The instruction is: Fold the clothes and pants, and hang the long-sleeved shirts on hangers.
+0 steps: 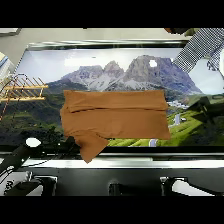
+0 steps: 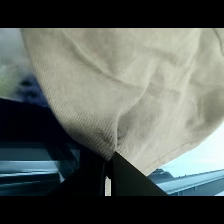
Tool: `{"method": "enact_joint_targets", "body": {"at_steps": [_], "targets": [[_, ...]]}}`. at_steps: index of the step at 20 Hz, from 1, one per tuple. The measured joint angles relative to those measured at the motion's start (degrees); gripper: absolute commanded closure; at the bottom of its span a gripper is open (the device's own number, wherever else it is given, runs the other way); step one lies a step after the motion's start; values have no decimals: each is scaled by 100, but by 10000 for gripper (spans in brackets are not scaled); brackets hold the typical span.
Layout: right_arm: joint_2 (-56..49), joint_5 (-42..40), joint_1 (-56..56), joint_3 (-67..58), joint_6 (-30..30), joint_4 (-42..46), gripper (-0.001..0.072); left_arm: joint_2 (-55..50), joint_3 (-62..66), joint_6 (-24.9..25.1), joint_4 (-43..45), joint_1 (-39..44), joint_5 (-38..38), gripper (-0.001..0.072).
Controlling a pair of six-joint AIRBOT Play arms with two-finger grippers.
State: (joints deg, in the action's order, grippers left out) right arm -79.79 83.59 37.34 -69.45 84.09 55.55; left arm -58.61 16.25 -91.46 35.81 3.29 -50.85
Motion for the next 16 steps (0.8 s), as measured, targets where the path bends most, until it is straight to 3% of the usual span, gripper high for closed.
{"method": "enact_joint_targets", "body": {"at_steps": [8, 16], "targets": [[-11, -579, 240, 1849, -564, 210, 226, 0, 0, 7, -28, 0, -120, 683], [-7, -1311, -343, 2485, -809, 31, 237, 0, 0, 2, -31, 0, -166, 683]]}}
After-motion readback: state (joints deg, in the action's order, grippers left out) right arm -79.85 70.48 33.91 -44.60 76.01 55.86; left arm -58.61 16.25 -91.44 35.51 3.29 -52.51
